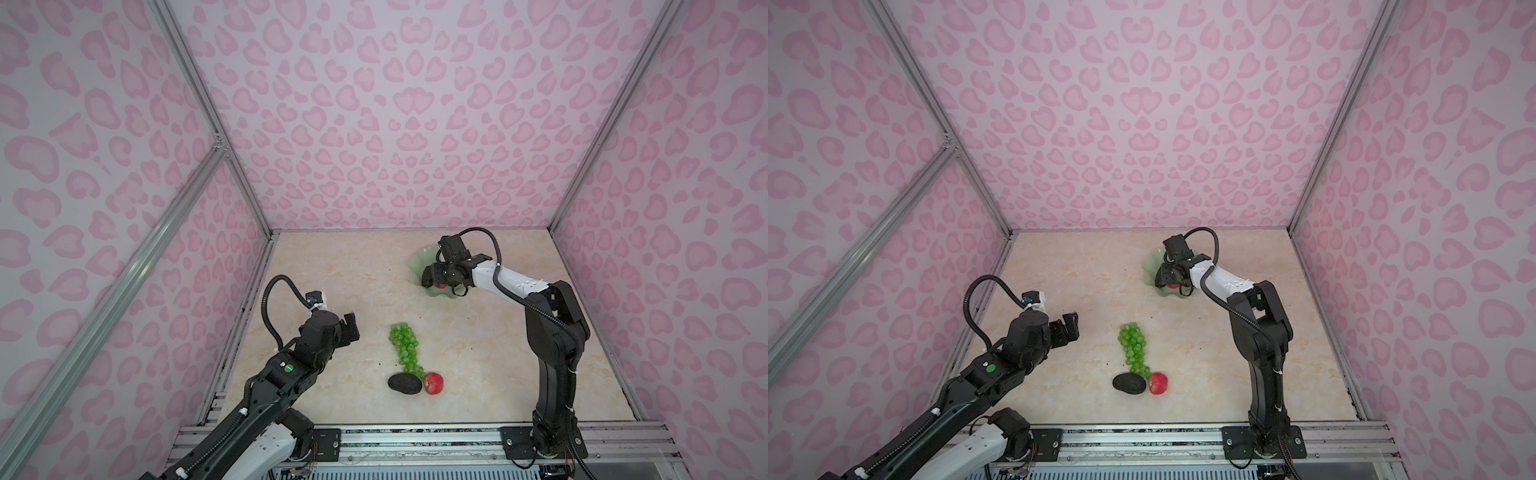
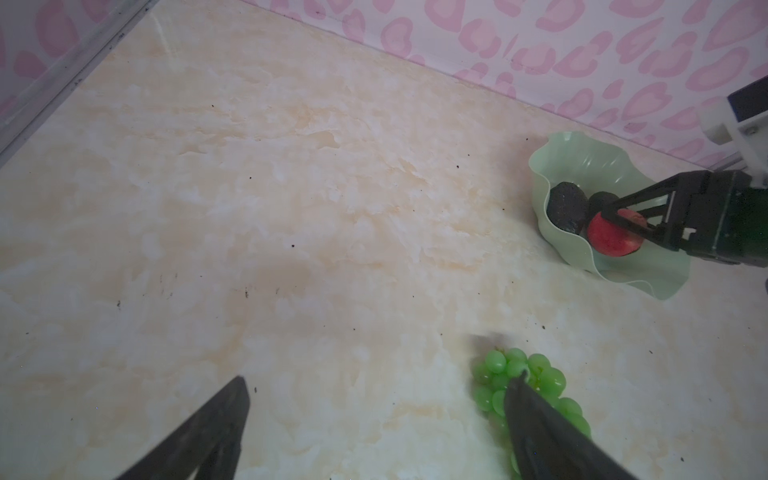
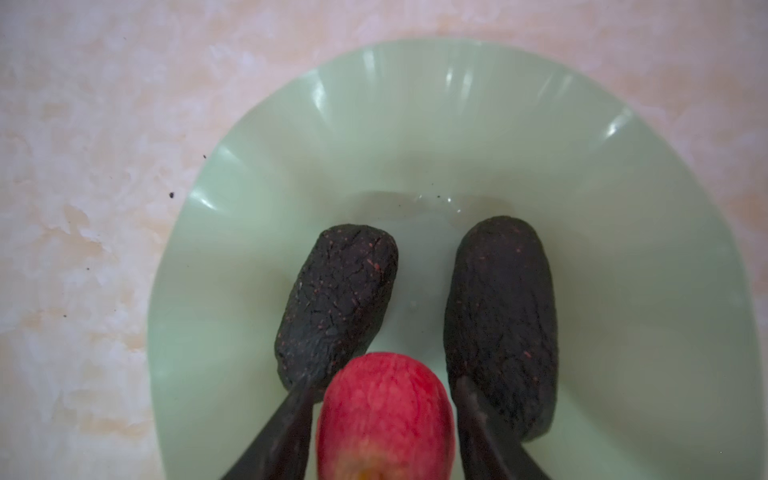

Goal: Place and organize the fake fruits in the fruit bowl
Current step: 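Carry the red apple with the right gripper and drop it into the bowl, then reach the right gripper to the second red apple near the avocado and grasp it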

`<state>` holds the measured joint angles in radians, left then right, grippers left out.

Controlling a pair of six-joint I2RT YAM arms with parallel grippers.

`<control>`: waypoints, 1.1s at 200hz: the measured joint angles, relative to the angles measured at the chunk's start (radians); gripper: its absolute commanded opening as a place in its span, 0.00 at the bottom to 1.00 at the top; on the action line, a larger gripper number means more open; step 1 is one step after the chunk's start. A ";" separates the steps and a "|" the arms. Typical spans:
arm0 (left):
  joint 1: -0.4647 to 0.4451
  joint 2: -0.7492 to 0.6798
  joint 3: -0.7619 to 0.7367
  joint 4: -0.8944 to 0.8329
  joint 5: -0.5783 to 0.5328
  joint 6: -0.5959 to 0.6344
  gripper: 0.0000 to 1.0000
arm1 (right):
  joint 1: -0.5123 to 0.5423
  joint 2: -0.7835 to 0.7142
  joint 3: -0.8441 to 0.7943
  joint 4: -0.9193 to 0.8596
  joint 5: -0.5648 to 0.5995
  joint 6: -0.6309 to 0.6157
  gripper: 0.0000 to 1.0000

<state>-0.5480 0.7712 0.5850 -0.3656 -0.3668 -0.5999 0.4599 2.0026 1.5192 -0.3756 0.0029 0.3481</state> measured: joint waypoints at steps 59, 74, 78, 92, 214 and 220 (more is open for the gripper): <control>0.000 0.003 0.002 0.000 -0.014 0.003 0.97 | 0.043 -0.237 -0.110 -0.016 0.016 0.000 0.63; 0.000 0.003 0.002 0.000 -0.018 0.003 0.97 | 0.089 -0.328 -0.206 -0.024 0.011 0.001 0.64; 0.000 0.003 0.002 0.000 -0.019 0.003 0.97 | 0.106 -0.355 -0.236 -0.029 0.008 0.005 0.64; 0.000 0.003 0.002 0.000 -0.023 0.003 0.97 | 0.167 -0.435 -0.333 -0.047 -0.007 0.019 0.65; 0.000 -0.062 -0.031 -0.006 -0.021 -0.012 0.97 | 0.662 -0.678 -0.768 -0.082 -0.100 0.356 0.67; 0.000 -0.065 -0.032 -0.006 -0.021 -0.013 0.97 | 0.665 -0.664 -0.763 -0.084 -0.098 0.368 0.65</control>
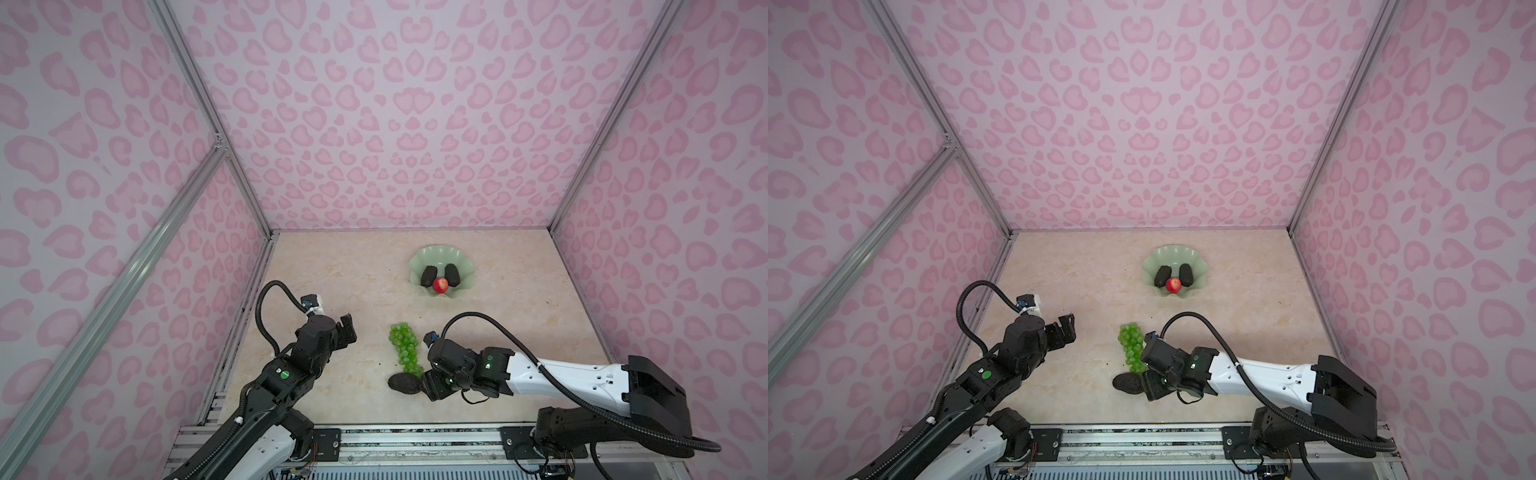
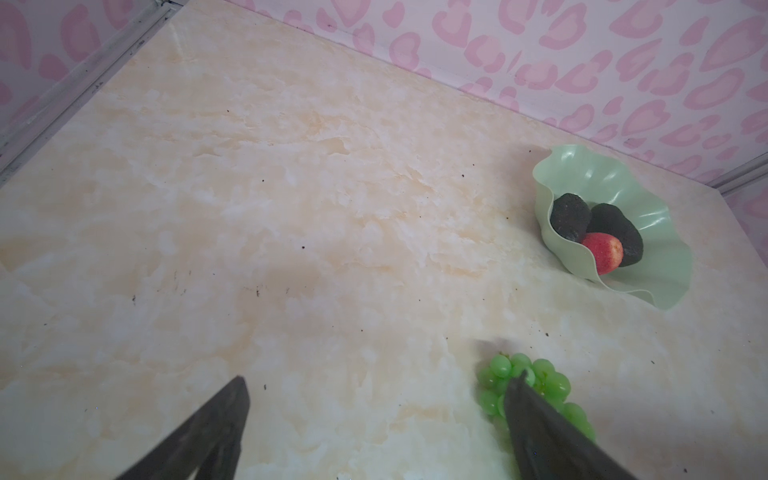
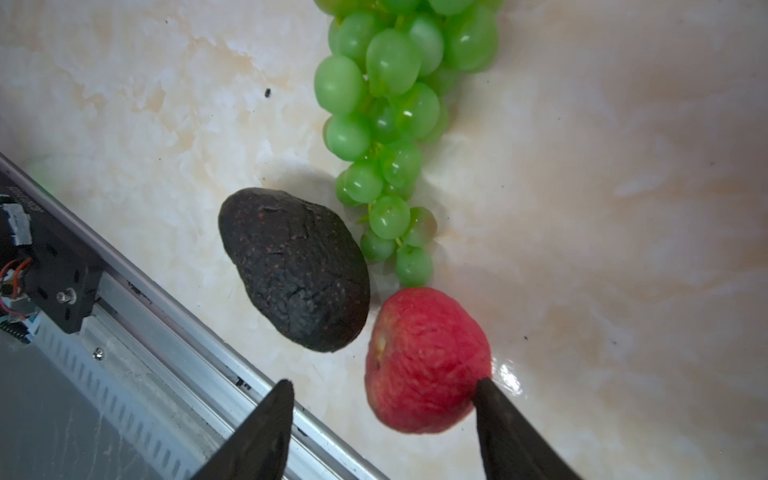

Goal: Place and organize the fake fruits in the fruit bowl
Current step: 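Reach the right gripper to the second red apple near the avocado and grasp it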

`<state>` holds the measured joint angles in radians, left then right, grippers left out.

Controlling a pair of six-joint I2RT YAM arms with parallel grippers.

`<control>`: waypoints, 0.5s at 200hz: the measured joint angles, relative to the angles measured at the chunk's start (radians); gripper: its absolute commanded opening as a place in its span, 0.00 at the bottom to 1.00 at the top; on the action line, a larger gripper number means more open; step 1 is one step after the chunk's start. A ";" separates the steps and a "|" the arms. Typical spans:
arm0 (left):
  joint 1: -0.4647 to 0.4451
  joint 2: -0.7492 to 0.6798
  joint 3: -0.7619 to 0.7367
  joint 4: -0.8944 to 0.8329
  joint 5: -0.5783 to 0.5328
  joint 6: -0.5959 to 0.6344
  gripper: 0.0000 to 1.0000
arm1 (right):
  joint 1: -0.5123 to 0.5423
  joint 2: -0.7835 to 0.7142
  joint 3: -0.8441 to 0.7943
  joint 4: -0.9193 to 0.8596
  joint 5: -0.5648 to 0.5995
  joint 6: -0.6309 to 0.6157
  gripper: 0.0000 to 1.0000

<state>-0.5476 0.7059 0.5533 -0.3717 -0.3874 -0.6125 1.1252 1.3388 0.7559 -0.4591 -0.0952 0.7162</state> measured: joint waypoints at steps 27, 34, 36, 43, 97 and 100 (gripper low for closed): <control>0.000 -0.021 -0.005 -0.001 0.000 -0.006 0.97 | 0.008 0.042 0.013 -0.009 0.029 0.033 0.60; 0.000 -0.028 -0.008 -0.001 0.000 -0.007 0.97 | 0.009 0.048 0.015 -0.013 0.040 0.034 0.57; 0.000 -0.030 -0.008 -0.001 0.000 -0.007 0.97 | 0.009 0.050 0.015 -0.013 0.043 0.037 0.57; 0.000 -0.037 -0.011 -0.001 0.000 -0.007 0.97 | 0.010 0.055 0.016 -0.019 0.050 0.047 0.52; 0.000 -0.061 -0.018 -0.020 -0.001 -0.013 0.97 | 0.011 0.069 0.018 -0.024 0.092 0.077 0.26; 0.000 -0.061 -0.019 -0.022 -0.001 -0.013 0.97 | 0.011 0.068 0.018 -0.024 0.093 0.077 0.25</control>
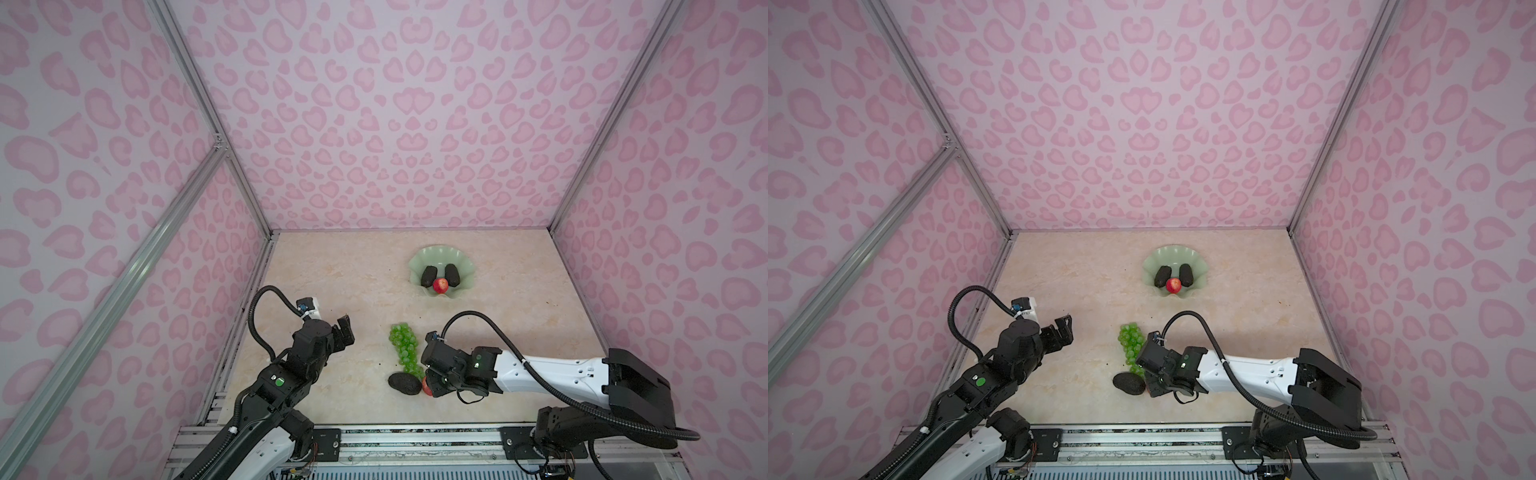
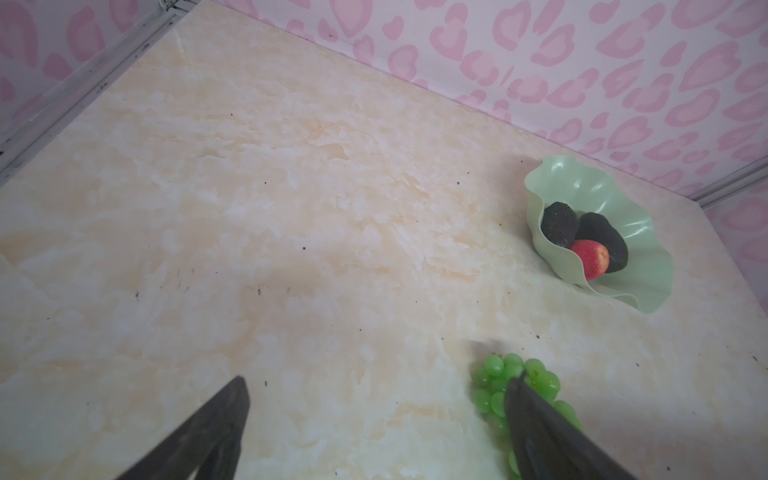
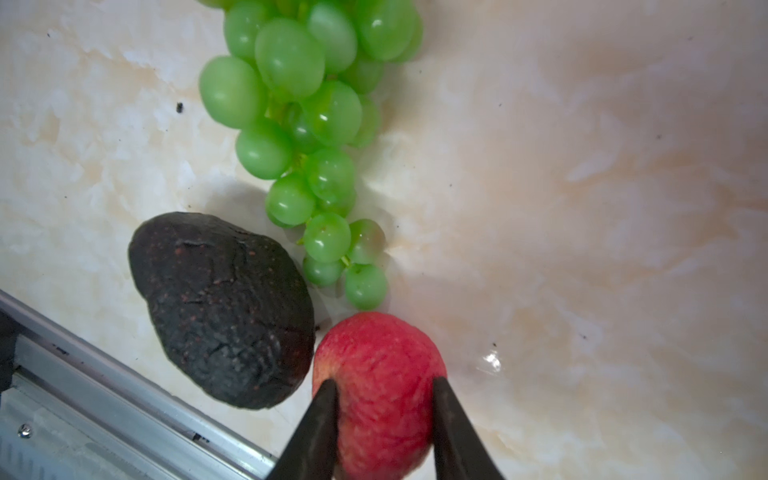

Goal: Place and organize the fake fruits in the fruit bowl
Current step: 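Reach the right gripper to the second red apple near the avocado and grasp it, then carry the red apple with the right gripper and place it in the bowl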

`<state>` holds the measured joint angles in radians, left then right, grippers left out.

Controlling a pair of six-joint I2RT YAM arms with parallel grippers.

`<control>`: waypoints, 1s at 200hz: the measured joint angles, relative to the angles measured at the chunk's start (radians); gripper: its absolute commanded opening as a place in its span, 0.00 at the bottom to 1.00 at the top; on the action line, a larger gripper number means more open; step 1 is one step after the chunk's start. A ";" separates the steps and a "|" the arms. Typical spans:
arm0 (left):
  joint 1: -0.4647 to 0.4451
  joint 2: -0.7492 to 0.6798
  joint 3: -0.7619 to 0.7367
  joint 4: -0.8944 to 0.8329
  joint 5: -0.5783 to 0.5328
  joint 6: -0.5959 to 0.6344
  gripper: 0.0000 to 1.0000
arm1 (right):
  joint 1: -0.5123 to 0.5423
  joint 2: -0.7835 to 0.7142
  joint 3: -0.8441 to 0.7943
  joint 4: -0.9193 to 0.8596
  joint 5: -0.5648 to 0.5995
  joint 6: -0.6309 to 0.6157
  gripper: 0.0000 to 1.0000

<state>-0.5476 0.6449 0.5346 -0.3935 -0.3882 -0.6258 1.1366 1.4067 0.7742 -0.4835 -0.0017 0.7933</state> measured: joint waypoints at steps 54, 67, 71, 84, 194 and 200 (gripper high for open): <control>0.000 -0.002 0.000 -0.001 -0.001 0.000 0.97 | -0.047 -0.096 0.041 -0.068 0.038 -0.021 0.13; 0.000 -0.002 0.000 -0.001 -0.001 0.000 0.97 | -0.086 -0.126 0.063 -0.090 0.049 -0.043 0.12; 0.000 -0.002 0.000 -0.001 -0.001 0.001 0.97 | -0.101 -0.135 0.072 -0.096 0.055 -0.050 0.12; 0.000 -0.002 0.000 -0.001 -0.001 0.003 0.97 | -0.153 -0.158 0.103 -0.106 0.079 -0.084 0.12; 0.000 -0.036 0.008 -0.009 0.000 0.008 0.97 | -0.653 0.278 0.537 0.201 -0.039 -0.327 0.10; 0.000 -0.040 0.008 -0.010 0.000 0.008 0.97 | -0.669 0.322 0.568 0.215 -0.045 -0.336 0.10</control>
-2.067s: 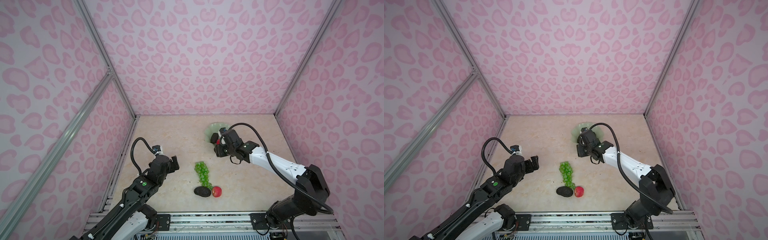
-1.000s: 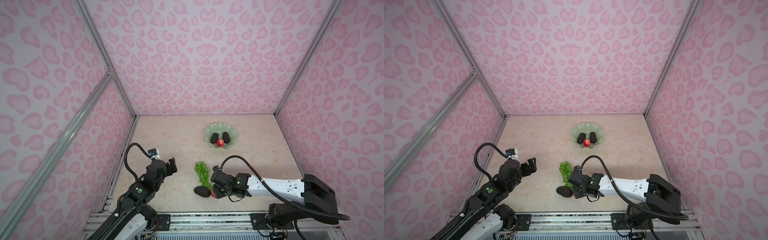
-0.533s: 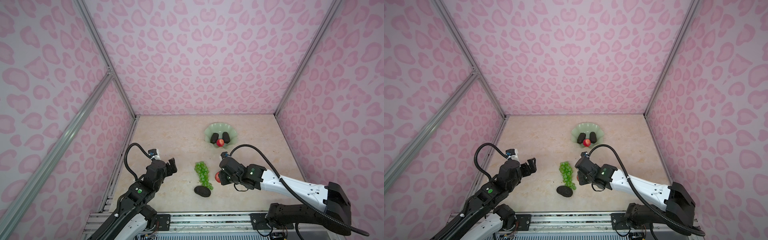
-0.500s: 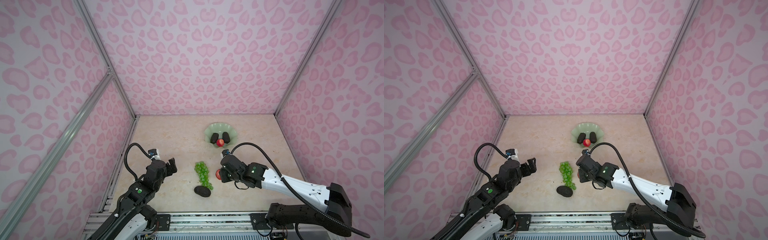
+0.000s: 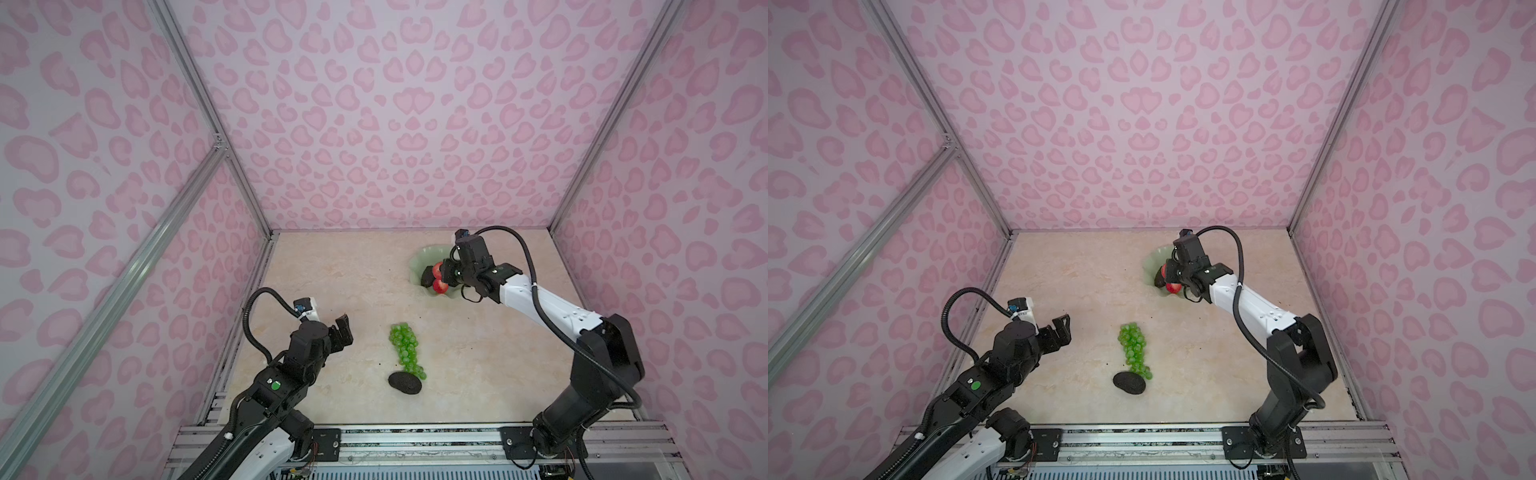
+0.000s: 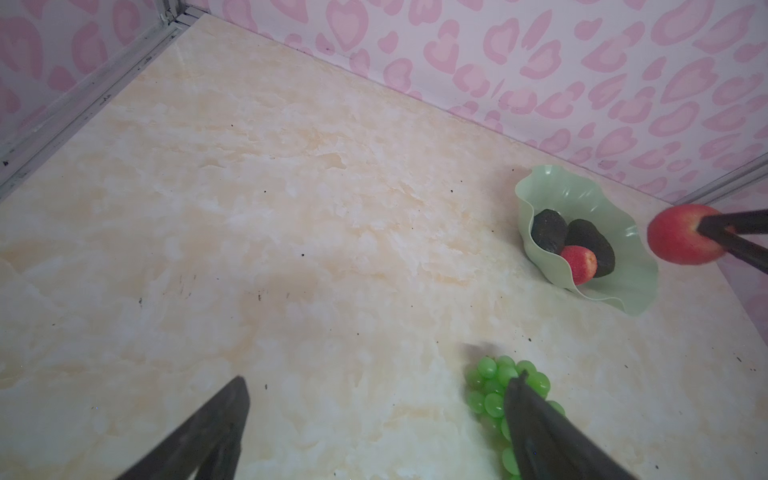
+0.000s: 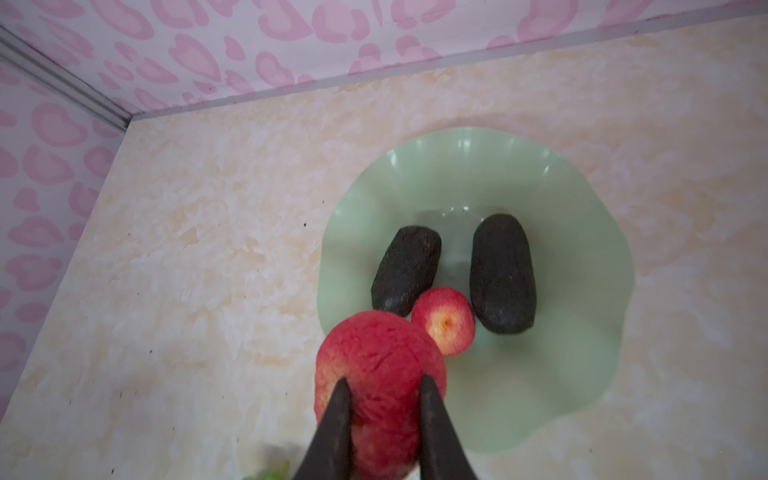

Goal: Place and organize the fake fruits in the fruit bowl
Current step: 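Carry the red apple with the right gripper and place it in the bowl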

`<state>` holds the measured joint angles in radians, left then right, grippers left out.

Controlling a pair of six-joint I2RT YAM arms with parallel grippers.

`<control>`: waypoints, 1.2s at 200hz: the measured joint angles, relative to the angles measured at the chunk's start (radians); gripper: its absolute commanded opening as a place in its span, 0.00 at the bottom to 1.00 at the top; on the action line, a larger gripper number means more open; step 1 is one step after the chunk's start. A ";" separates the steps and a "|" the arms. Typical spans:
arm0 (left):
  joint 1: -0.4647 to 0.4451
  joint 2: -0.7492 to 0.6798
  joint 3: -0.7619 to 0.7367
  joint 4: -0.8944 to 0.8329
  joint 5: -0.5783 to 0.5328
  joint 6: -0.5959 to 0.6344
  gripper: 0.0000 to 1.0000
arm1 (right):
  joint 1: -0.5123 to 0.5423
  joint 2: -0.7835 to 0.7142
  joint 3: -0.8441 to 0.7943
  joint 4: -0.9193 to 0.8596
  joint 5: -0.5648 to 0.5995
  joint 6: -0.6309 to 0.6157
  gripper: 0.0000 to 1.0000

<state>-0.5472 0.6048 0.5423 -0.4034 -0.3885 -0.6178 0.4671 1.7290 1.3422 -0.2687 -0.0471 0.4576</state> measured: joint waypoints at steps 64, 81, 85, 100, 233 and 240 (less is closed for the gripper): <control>0.000 -0.016 0.000 -0.018 -0.001 -0.001 0.97 | -0.087 0.290 0.208 0.037 -0.088 -0.024 0.10; 0.000 -0.016 0.000 -0.018 -0.001 -0.001 0.97 | -0.090 0.324 0.214 0.039 -0.098 -0.024 0.10; 0.000 -0.015 0.001 -0.018 -0.001 -0.001 0.97 | -0.090 0.330 0.214 0.039 -0.100 -0.024 0.10; 0.000 -0.013 0.003 -0.018 -0.002 -0.001 0.97 | -0.098 0.352 0.214 0.039 -0.100 -0.023 0.10; 0.000 0.009 0.021 -0.018 -0.003 0.014 0.97 | -0.122 0.300 0.212 0.036 -0.108 -0.018 0.50; 0.000 0.009 0.021 -0.018 -0.003 0.014 0.97 | -0.120 0.277 0.211 0.033 -0.110 -0.024 0.51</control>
<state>-0.5472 0.6140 0.5636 -0.4213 -0.3920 -0.6033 0.3470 2.0064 1.5536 -0.2356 -0.1574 0.4339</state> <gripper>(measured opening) 0.967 0.502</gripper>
